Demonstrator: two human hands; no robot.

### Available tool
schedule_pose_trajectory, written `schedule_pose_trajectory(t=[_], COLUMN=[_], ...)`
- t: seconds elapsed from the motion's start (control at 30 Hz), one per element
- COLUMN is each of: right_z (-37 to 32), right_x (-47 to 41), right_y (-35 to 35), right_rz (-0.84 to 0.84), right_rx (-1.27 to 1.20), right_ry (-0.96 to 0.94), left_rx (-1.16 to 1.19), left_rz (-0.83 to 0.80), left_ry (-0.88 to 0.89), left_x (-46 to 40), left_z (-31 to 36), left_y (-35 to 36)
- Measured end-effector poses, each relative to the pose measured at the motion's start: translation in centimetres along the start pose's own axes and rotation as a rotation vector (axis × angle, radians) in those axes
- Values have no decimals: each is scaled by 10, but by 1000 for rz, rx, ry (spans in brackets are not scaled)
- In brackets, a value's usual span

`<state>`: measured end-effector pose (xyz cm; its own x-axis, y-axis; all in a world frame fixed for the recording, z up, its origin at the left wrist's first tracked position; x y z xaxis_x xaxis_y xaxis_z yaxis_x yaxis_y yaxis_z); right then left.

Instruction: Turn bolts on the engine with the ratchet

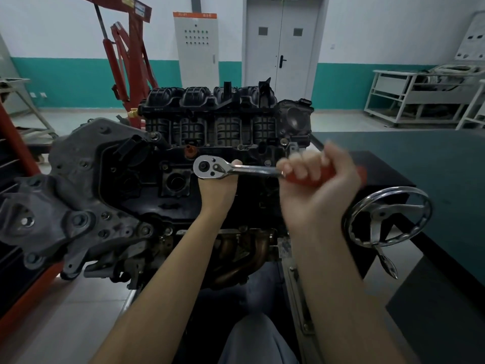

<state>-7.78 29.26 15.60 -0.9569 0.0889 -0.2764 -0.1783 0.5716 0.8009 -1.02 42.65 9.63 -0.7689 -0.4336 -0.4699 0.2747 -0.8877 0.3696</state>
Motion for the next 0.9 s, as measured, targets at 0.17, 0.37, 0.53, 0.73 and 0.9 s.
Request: schedule_pose_trajectory(t=[0.17, 0.37, 0.53, 0.73, 0.9], right_z=[18, -15, -26, -8, 18], right_x=[34, -27, -64, -10, 37], right_y=[-15, 14, 40, -1, -17], right_rz=[54, -120, -218, -34, -12], right_rx=[-125, 96, 239, 15, -88], right_ry=[-60, 55, 248, 24, -85], left_rx=[11, 8, -84, -24, 68], left_rz=[-40, -31, -139, -70, -14], left_ry=[35, -44, -4, 47, 89], left_x=[1, -2, 2, -2, 0], left_z=[2, 0, 3, 1, 1], left_y=[1, 0, 2, -1, 1])
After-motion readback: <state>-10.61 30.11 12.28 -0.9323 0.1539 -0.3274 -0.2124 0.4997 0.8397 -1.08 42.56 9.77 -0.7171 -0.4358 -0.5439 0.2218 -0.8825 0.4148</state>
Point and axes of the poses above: each hand's wrist, its own x-axis away from the middle knuckle, its own y-axis out of the palm, z = x × y, the point moved 2 cm from there along -x, towards the middle knuckle, and after that the axes turned 15 degrees about x, right-handed, at the moved point
